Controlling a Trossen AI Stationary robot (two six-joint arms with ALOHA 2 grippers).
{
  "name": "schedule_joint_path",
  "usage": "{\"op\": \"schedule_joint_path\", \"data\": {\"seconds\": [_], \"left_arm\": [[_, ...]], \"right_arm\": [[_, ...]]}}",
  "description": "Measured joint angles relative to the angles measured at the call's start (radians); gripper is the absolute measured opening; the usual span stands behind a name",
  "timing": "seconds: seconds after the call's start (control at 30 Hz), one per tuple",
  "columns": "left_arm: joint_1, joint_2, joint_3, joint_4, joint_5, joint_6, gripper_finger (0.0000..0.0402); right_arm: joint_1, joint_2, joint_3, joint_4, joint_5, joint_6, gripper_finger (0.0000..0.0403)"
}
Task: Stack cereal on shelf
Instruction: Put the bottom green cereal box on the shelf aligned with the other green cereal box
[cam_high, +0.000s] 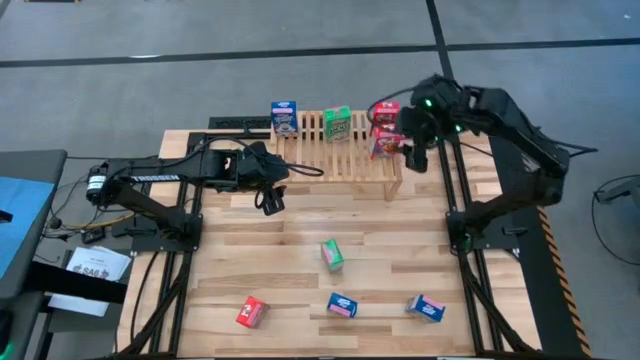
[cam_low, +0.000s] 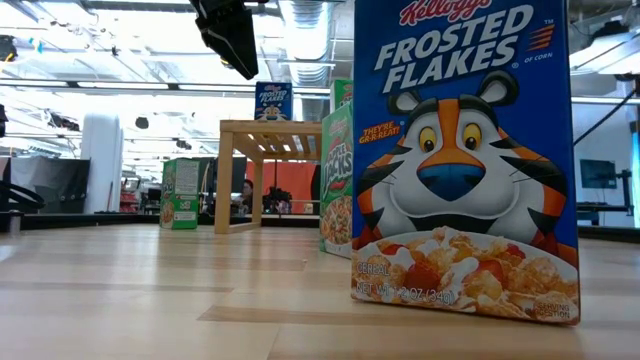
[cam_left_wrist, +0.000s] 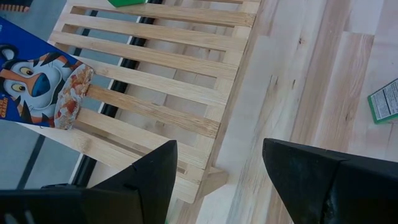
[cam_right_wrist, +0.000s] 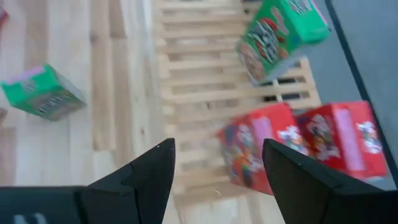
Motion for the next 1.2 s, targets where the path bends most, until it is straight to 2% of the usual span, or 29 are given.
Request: {"op": "schedule_joint_path", "data": {"seconds": [0.3,0.53,0.83,1.03,1.2], "left_arm": [[0.000,0.000,0.000,0.000,0.000,0.000,0.0227],[0.000,0.000,0.000,0.000,0.000,0.000,0.0227],[0.000,0.000,0.000,0.000,0.000,0.000,0.0227],[0.000,0.000,0.000,0.000,0.000,0.000,0.0227],[0.000,0.000,0.000,0.000,0.000,0.000,0.0227]], "right_arm": [[0.125,-0.339,-0.493,0.378,0.063,0.145,0.0266],[0.185,-0.550,-0.808,0.668,0.075,0.225,0.0266],[0.239,-0.713,-1.171,1.063,0.076,0.295,0.0266],[0.279,-0.789,-1.345,1.272,0.076,0.335,0.0266],[0.300,-0.862,-1.467,1.368,0.105,0.371,0.0266]]}}
